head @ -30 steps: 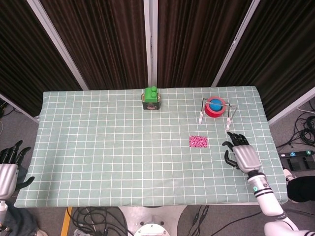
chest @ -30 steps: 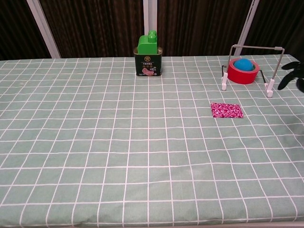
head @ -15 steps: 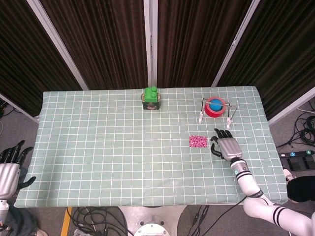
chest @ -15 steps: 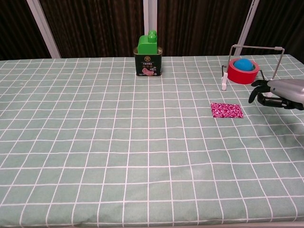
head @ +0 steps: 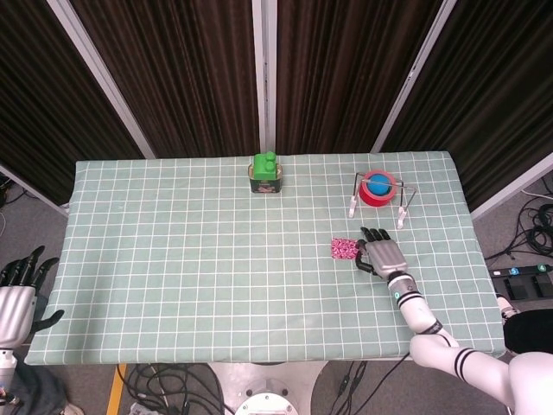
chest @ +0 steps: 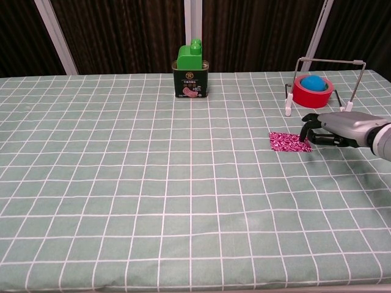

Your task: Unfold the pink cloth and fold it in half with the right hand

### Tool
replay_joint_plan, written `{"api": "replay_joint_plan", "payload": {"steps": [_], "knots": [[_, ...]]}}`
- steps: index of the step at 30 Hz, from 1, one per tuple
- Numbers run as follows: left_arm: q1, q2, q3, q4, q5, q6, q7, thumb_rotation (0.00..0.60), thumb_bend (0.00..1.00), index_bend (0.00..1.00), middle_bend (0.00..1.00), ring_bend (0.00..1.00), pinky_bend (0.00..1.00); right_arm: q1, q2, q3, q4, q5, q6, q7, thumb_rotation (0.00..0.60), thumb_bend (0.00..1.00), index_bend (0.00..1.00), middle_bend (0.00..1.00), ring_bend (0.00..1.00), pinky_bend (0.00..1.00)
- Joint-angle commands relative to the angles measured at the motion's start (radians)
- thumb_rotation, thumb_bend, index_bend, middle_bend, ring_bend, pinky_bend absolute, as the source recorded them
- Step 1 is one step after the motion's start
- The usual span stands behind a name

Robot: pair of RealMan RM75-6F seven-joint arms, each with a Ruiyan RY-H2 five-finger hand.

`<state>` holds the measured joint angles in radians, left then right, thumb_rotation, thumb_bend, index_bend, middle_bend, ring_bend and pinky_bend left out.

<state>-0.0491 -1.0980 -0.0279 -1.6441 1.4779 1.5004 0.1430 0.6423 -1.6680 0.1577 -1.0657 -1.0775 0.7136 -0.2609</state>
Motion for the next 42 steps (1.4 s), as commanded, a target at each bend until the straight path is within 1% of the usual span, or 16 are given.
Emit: {"api": "replay_joint_plan", "payload": {"steps": [1,8,19,24,31,36,42], "knots": [[0.001,0.000,0.000,0.003,-0.001,0.000,-0.003,0.600,0.12,0.22,0.14,0.15,0.15,0.012,-0.016,-0.005,0.007,-0.013,-0.005,0.006,0.000,0.64,0.28,0.01,0.00,0.00],[0.004,-0.002,0.003,0.010,0.000,0.002,-0.013,0.600,0.12,0.22,0.14,0.15,0.15,0.040,-0.050,-0.009,-0.005,-0.041,0.001,0.003,0.000,0.63,0.28,0.01,0.00,0.00],[0.010,-0.007,0.005,0.025,-0.007,0.002,-0.030,0.600,0.12,0.22,0.14,0.15,0.15,0.099,-0.099,-0.006,-0.018,-0.043,-0.010,-0.049,0.000,0.63,0.28,0.00,0.00,0.00],[0.011,-0.009,0.005,0.031,-0.005,0.003,-0.036,0.600,0.12,0.22,0.14,0.15,0.15,0.107,-0.088,-0.008,-0.049,-0.045,0.005,-0.066,0.000,0.63,0.28,0.00,0.00,0.00],[0.019,-0.010,0.008,0.032,0.000,0.013,-0.042,0.600,0.12,0.22,0.14,0.15,0.15,0.077,-0.028,-0.019,-0.084,-0.038,0.045,-0.059,0.000,0.63,0.28,0.01,0.00,0.00],[0.019,-0.012,0.009,0.032,0.005,0.015,-0.042,0.600,0.12,0.22,0.14,0.15,0.15,0.070,-0.009,-0.016,-0.060,-0.019,0.035,-0.039,0.000,0.63,0.28,0.01,0.00,0.00],[0.021,-0.007,0.009,0.020,0.003,0.016,-0.033,0.600,0.12,0.22,0.14,0.15,0.15,0.088,-0.031,-0.016,-0.007,-0.019,0.008,-0.024,0.000,0.63,0.29,0.01,0.00,0.00]]}}
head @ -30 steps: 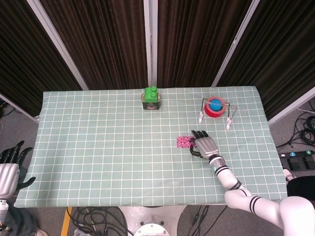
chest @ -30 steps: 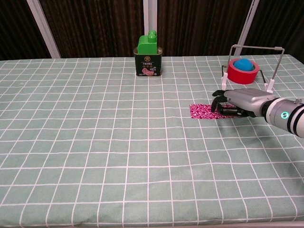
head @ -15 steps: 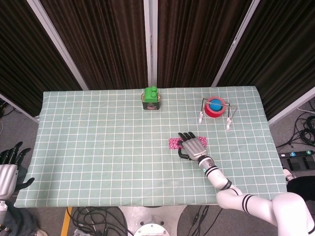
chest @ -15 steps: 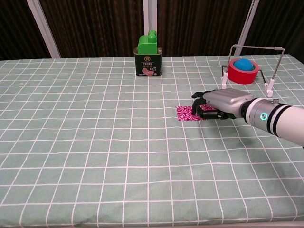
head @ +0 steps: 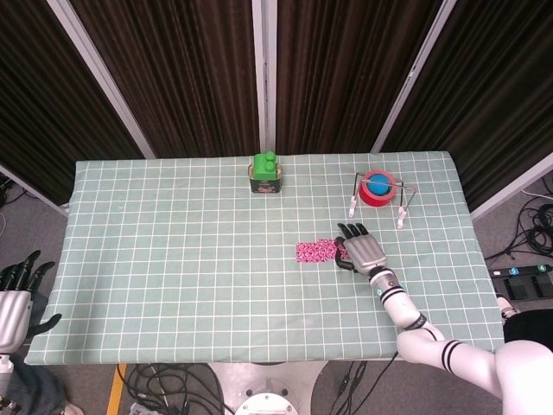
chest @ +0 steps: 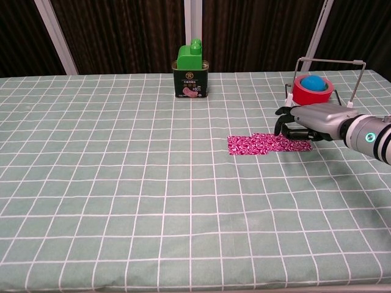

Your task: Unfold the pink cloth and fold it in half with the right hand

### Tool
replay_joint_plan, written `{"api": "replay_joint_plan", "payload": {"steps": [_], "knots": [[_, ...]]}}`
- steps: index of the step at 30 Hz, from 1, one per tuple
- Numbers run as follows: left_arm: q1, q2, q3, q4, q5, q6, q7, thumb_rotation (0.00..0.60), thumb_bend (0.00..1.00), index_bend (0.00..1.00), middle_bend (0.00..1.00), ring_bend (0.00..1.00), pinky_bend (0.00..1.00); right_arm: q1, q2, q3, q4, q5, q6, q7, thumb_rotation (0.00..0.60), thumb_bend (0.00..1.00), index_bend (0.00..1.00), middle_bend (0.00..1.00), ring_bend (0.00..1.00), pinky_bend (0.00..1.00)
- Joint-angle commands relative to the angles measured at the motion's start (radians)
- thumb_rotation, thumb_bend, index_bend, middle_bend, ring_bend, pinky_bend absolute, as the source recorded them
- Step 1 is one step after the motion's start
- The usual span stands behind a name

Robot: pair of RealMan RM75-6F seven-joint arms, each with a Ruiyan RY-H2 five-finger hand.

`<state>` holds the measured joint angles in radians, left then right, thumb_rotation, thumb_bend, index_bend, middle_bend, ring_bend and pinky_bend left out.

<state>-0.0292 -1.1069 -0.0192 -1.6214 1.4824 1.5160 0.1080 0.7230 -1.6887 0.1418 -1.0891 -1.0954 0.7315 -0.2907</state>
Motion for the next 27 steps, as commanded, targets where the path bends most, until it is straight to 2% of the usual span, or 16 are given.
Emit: {"api": "replay_joint_plan", "payload": {"steps": [1,6,11,20,27], "knots": [[0.002,0.003,0.001,-0.005,-0.003,0.000,0.004,0.600,0.12,0.22,0.14,0.15,0.15,0.012,-0.017,0.000,0.028,-0.003,-0.015,0.009,0.000,0.63,0.29,0.01,0.00,0.00],[0.002,0.005,0.000,-0.014,-0.007,-0.002,0.011,0.600,0.12,0.22,0.14,0.15,0.15,0.024,-0.035,-0.005,0.062,-0.013,-0.034,0.021,0.000,0.63,0.28,0.00,0.00,0.00],[0.000,0.006,-0.002,-0.017,-0.009,-0.006,0.015,0.600,0.12,0.22,0.14,0.15,0.15,0.017,-0.021,-0.025,0.040,-0.038,-0.026,0.024,0.000,0.63,0.28,0.01,0.00,0.00],[-0.004,0.004,-0.002,-0.015,-0.002,-0.007,0.013,0.600,0.12,0.22,0.14,0.15,0.15,-0.013,0.041,-0.069,-0.061,-0.067,0.004,-0.004,0.000,0.63,0.28,0.00,0.00,0.00],[-0.003,0.002,-0.001,-0.011,-0.004,-0.010,0.008,0.600,0.12,0.22,0.14,0.15,0.15,-0.056,0.119,-0.127,-0.182,-0.124,0.051,-0.015,0.000,0.63,0.28,0.00,0.00,0.00]]}}
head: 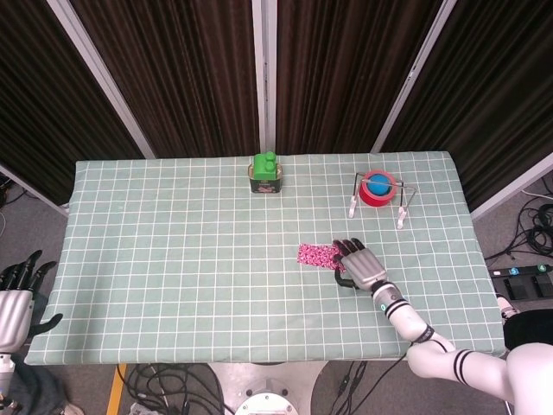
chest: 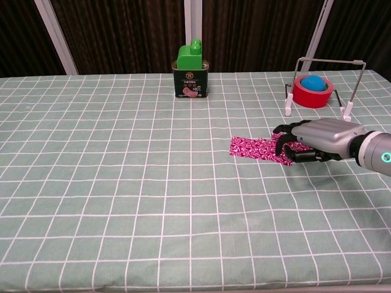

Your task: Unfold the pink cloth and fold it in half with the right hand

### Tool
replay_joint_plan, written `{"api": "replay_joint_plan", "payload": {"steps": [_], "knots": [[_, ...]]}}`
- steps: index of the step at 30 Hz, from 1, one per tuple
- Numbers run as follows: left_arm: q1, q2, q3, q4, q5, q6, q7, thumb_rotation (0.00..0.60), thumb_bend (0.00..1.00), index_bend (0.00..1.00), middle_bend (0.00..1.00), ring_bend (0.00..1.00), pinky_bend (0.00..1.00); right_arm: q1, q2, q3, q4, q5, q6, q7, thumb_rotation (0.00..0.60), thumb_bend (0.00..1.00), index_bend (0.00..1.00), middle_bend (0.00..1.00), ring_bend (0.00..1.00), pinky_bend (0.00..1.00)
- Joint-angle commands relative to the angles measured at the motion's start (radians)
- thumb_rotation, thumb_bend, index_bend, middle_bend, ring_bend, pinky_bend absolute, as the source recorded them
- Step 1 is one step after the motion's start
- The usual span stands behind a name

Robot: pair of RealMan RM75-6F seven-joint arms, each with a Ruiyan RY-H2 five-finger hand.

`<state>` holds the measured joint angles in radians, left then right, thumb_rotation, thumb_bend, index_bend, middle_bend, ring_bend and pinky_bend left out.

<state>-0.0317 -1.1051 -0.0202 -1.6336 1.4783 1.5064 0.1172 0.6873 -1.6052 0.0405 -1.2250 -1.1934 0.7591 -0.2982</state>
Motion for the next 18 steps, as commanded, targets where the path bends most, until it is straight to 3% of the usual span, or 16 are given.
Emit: {"api": "replay_joint_plan", "payload": {"steps": [1,7,18], "knots": [[0.000,0.000,0.000,0.002,0.000,0.000,-0.002,0.600,0.12,0.22,0.14,0.15,0.15,-0.028,0.053,-0.035,-0.071,-0.037,0.033,-0.009,0.000,0.63,0.28,0.01,0.00,0.00],[-0.003,-0.004,0.000,0.008,0.002,-0.004,-0.007,0.600,0.12,0.22,0.14,0.15,0.15,-0.036,0.084,-0.015,-0.105,-0.037,0.062,0.004,0.000,0.62,0.28,0.01,0.00,0.00],[0.005,-0.004,0.003,0.009,-0.002,-0.001,-0.011,0.600,0.12,0.22,0.14,0.15,0.15,0.007,-0.019,0.025,0.040,0.026,-0.009,0.010,0.000,0.62,0.28,0.00,0.00,0.00]]}}
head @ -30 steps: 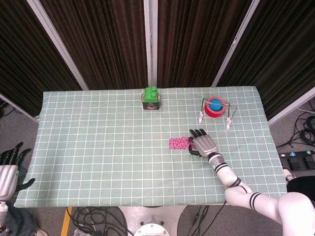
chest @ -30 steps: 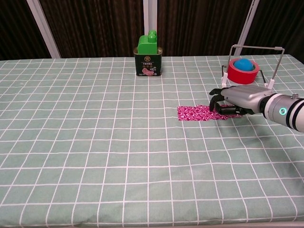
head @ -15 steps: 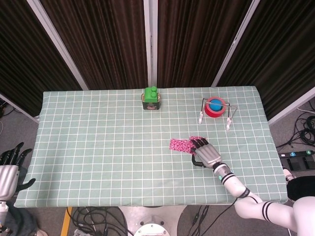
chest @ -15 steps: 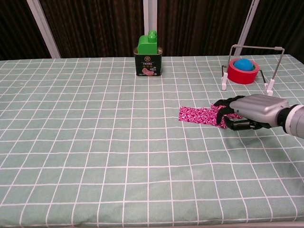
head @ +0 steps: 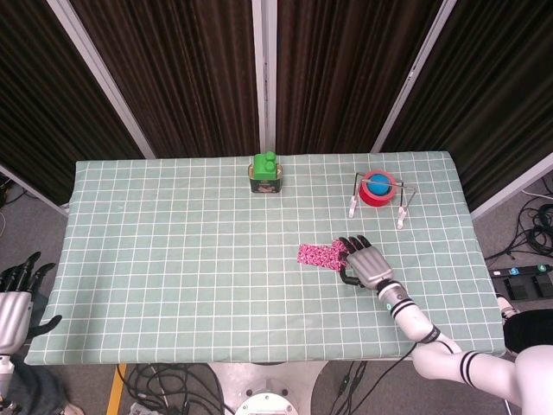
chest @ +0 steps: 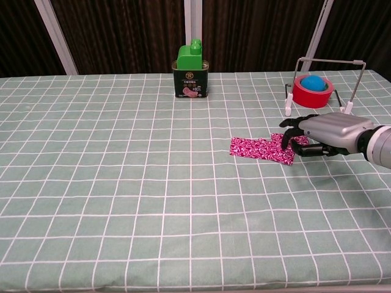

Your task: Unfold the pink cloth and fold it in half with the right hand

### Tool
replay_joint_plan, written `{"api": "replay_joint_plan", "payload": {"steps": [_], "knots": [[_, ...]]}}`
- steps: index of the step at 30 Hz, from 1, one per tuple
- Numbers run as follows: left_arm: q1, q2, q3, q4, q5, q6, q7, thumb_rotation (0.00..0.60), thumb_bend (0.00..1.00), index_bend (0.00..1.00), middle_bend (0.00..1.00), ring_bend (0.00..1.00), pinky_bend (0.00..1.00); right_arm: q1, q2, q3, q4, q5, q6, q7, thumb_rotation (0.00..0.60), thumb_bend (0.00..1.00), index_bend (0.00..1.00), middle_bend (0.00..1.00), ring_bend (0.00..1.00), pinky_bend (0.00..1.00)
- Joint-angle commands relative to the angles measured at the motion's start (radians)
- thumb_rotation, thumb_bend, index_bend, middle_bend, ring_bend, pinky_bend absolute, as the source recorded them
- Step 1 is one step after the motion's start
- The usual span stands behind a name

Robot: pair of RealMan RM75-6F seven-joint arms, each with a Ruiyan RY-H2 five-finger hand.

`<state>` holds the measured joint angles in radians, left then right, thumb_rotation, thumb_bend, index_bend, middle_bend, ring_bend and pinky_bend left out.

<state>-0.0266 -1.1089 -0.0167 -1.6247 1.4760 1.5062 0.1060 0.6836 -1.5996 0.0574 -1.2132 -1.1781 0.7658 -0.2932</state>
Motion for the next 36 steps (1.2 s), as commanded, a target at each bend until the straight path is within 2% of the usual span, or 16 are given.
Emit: {"api": "replay_joint_plan", "payload": {"steps": [1,25,36], "knots": [[0.000,0.000,-0.001,0.000,0.000,0.000,0.000,0.600,0.12,0.22,0.14,0.15,0.15,0.015,-0.035,0.011,0.041,0.011,-0.020,0.006,0.000,0.62,0.28,0.00,0.00,0.00],[0.008,-0.001,0.001,0.012,-0.007,0.002,-0.019,0.600,0.12,0.22,0.14,0.15,0.15,0.092,-0.160,0.062,0.124,0.003,-0.051,0.016,0.000,0.63,0.28,0.01,0.00,0.00],[0.012,-0.004,0.002,0.022,-0.011,-0.001,-0.030,0.600,0.12,0.22,0.14,0.15,0.15,0.117,-0.186,0.078,0.148,0.013,-0.056,0.006,0.000,0.63,0.28,0.01,0.00,0.00]]}}
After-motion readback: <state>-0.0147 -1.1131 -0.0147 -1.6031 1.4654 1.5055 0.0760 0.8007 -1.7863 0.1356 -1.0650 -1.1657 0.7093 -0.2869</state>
